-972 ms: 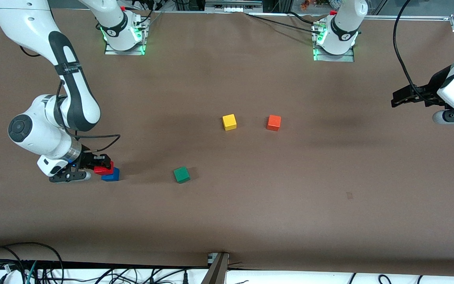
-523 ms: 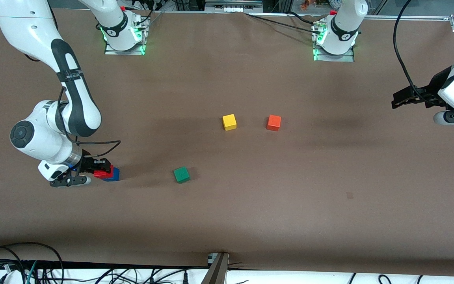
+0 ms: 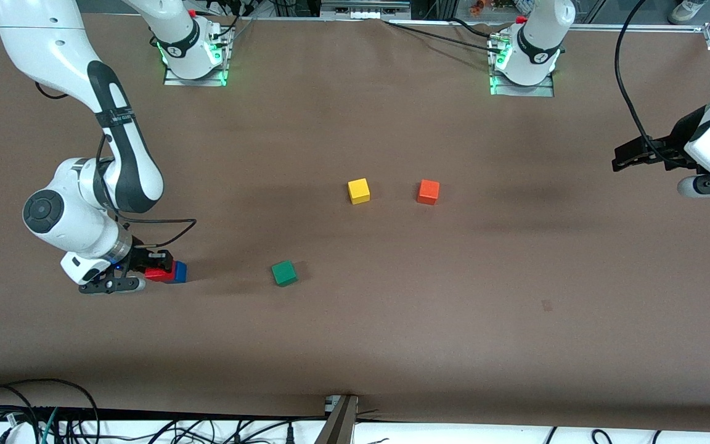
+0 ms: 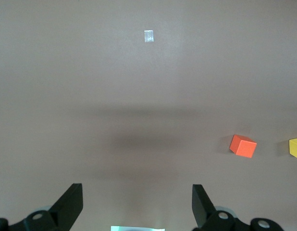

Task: Pass red block to right arm, stack on blue
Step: 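Lower the red cube onto the blue cube with the right gripper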

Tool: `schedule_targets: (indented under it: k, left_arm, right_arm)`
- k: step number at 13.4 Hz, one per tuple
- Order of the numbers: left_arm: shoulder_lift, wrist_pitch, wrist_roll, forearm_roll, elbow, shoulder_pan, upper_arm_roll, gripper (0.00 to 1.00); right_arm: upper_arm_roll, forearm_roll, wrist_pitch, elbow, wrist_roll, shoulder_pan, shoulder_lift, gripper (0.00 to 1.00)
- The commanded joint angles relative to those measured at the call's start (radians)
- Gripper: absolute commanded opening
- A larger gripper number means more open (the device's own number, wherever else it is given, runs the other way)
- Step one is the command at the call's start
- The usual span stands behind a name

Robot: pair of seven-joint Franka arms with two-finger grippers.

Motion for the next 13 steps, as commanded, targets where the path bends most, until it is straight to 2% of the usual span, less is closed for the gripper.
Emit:
schedule_targets:
  k: [1,13]
  left_arm:
    - [0.009,-0.005,-0.005,-0.008,0.024,0.007,0.000,1.00]
    - [0.011,-0.005,-0.005,-0.009,0.022,0.007,0.000,1.00]
  right_arm:
    - [0.002,-0.023,-0.007,0.032,0.028,0.003,0.014,0.03]
    - [0.002,-0.023,-0.007,0.037,0.055,0.012,0.023,0.03]
